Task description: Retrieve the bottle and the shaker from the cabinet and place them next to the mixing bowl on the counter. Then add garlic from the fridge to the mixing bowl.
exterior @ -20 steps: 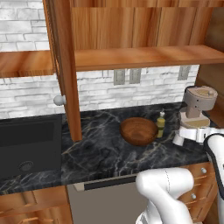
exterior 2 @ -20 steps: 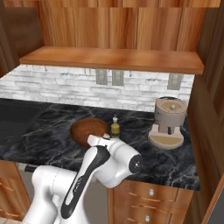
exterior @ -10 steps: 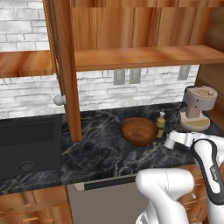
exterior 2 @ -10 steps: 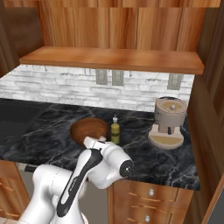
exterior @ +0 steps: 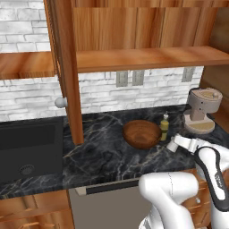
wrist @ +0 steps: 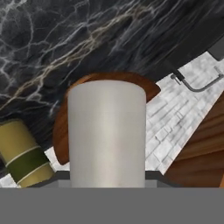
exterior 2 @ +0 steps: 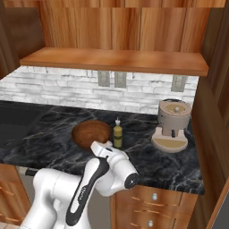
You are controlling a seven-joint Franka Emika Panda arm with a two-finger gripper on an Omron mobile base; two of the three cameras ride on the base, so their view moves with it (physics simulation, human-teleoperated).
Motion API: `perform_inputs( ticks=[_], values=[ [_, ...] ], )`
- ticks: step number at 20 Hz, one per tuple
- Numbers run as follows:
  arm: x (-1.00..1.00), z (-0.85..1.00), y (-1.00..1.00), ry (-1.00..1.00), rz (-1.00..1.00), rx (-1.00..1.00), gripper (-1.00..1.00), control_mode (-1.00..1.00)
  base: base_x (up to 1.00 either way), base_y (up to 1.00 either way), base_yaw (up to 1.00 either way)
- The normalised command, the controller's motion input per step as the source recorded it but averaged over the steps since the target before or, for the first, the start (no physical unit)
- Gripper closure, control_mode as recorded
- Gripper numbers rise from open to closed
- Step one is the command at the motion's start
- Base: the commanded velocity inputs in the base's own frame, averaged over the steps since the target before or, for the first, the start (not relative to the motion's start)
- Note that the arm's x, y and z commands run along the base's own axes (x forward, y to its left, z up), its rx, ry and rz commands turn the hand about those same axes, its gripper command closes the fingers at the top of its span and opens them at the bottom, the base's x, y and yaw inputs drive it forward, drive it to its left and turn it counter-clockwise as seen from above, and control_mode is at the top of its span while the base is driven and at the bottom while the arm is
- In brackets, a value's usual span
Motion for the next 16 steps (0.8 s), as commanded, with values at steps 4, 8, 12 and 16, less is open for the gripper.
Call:
perform_inputs(
  ticks=[4,8,12,16],
  values=[
    [0.05,-0.44,0.10,-0.36,0.02,-0.23,1.00,-1.00,0.00,0.00,0.00],
    [0.00,-0.49,0.07,-0.45,0.01,-0.29,1.00,-1.00,0.00,0.00,0.00],
    [0.06,-0.46,0.16,-0.53,0.00,-0.34,1.00,-1.00,0.00,0.00,0.00],
    [0.15,-0.35,0.25,-0.55,0.00,-0.34,1.00,-1.00,0.00,0.00,0.00]
  ],
)
